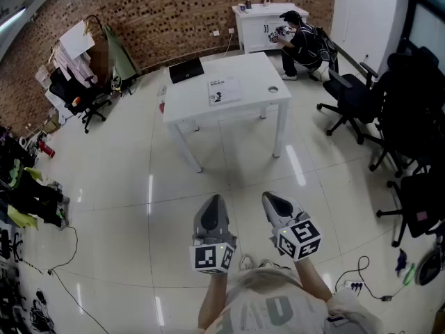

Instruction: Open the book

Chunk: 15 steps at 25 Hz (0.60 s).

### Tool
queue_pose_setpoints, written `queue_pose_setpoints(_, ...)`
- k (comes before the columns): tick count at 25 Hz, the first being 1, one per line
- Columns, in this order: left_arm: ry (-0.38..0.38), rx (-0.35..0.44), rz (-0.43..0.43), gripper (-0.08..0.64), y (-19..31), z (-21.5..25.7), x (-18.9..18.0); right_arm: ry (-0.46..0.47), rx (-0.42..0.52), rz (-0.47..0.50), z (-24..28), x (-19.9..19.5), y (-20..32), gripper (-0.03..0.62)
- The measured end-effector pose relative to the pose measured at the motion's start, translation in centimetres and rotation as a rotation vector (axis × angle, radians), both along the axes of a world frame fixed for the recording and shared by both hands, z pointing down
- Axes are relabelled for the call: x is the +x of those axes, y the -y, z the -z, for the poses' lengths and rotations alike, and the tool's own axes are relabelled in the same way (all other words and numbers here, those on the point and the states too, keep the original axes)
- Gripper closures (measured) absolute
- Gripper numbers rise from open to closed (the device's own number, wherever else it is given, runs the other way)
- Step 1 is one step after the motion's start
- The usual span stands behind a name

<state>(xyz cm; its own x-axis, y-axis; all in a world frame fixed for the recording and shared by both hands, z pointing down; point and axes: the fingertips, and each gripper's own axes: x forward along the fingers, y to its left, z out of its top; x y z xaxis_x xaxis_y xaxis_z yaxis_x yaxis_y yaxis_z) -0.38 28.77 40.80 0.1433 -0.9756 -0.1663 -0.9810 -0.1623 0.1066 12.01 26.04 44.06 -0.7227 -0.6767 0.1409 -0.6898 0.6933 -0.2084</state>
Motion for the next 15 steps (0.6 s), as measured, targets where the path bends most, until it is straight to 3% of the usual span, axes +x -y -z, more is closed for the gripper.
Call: queue_pose_setpoints(15,-0.006,-0.018,0.002,0.545,1.3,-0.5,-2.2,0.023,-0.026,-0.024,-0.9,-0.5,0.7,0.589)
